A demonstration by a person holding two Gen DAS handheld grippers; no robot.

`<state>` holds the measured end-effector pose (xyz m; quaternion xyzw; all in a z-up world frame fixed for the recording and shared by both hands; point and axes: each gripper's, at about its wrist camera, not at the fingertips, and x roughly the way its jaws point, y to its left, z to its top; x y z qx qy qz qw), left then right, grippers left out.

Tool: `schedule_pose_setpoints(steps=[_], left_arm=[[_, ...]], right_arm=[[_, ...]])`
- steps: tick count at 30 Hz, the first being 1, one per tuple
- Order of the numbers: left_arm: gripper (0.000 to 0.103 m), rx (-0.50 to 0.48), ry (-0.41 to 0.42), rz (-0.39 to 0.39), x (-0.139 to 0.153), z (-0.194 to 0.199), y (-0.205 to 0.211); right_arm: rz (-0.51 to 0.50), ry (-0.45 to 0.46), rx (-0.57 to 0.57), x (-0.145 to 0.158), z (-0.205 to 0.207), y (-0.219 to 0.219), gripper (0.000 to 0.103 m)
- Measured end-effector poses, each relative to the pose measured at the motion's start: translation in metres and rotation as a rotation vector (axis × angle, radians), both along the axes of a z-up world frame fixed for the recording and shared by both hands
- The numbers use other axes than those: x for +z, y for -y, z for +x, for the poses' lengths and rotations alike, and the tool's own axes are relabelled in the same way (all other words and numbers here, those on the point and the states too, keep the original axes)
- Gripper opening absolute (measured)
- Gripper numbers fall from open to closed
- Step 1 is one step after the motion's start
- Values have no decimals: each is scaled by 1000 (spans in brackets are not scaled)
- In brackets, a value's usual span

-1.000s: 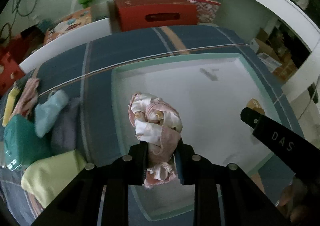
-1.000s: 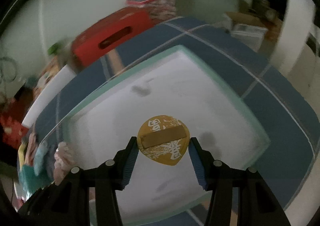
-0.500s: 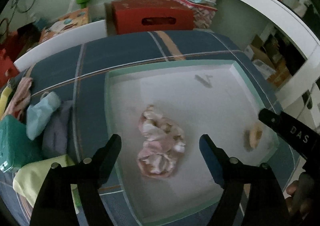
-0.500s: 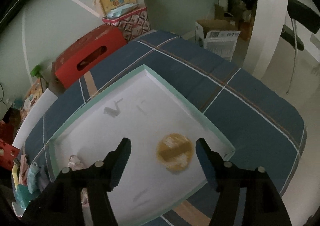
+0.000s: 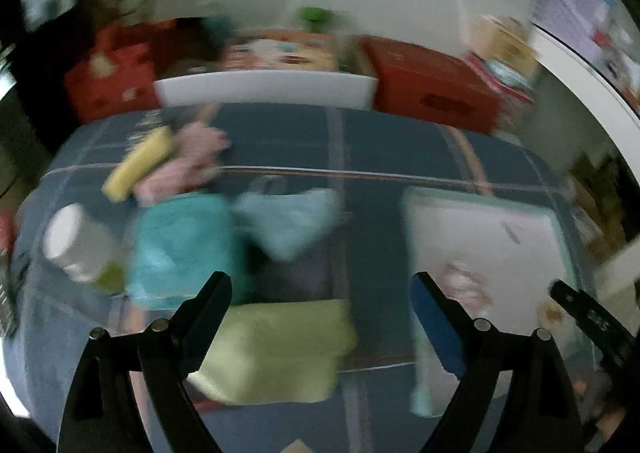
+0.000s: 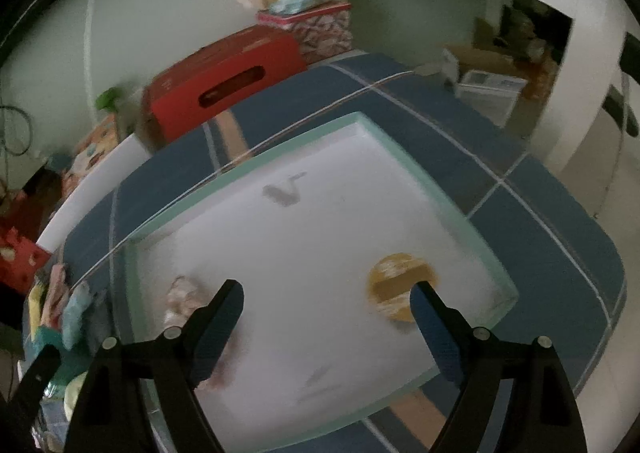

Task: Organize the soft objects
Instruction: 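Move both tools away from the tray back over the table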

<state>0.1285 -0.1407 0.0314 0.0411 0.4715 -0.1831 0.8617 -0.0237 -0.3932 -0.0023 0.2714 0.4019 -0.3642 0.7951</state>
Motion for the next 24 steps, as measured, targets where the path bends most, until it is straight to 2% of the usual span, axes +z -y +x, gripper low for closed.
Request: schedule_pose_setpoints(steps=[6,11,16,17,18,24], left_arm=[[91,147,-17,24,-3,15,-61],[91,216,-26,-23,-2,16,-99],[91,278,-38,-37,-7,17,-128],[95,286,-43,-38,-8,17,-132],[103,299,-50,-41,-11,17,-137],[103,353,-81,-55,-21,19,-162]], right_arm=[[-6,23,104,5,20,-31,88],[-17,27,216,7,40,-67,88],[8,39,338,4,61,-104,88],[19,42,369,3,65,-113,88],[27,43,396,1,69,-122,88],[59,40,546,-9,89,-171,88]])
